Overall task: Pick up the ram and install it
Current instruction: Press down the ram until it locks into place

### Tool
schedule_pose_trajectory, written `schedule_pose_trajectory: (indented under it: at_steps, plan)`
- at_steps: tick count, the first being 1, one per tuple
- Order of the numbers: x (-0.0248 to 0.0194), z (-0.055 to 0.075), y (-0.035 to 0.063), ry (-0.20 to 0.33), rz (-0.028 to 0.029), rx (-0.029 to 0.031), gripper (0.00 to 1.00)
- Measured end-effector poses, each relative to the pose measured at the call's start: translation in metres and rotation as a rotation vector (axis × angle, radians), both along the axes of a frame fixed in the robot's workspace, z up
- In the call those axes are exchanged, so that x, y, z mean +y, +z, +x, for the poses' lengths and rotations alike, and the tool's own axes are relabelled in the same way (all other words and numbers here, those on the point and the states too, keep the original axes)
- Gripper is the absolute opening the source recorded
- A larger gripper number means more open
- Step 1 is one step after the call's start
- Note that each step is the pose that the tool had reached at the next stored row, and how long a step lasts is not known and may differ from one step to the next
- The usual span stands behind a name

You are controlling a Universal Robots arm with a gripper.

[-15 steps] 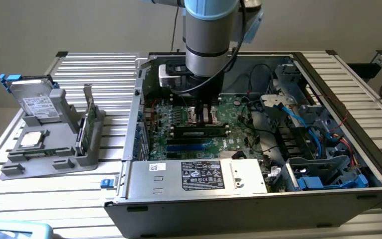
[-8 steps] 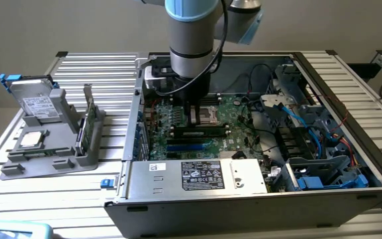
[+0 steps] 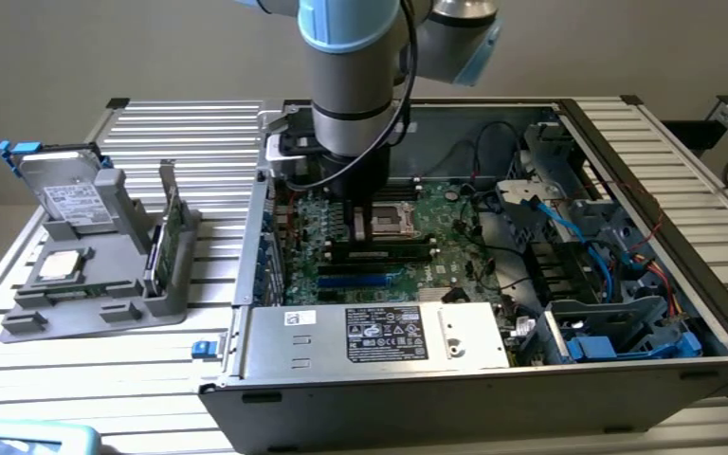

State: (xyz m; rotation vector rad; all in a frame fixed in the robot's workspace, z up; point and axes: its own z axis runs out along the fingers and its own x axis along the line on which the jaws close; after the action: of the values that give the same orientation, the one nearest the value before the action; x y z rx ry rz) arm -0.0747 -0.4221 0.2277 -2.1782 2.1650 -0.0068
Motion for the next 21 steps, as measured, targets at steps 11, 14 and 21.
schedule_pose_trajectory:
  at_steps: [11,14,21]
  plan:
    - [-0.0005,0.001,0.0177,0.002,0.0011,-0.0030,0.11]
    - [-0.0005,0.006,0.0310,0.002,0.0010,-0.0016,0.11]
    - [-0.0005,0.028,0.0620,0.002,0.0009,0.0033,0.11]
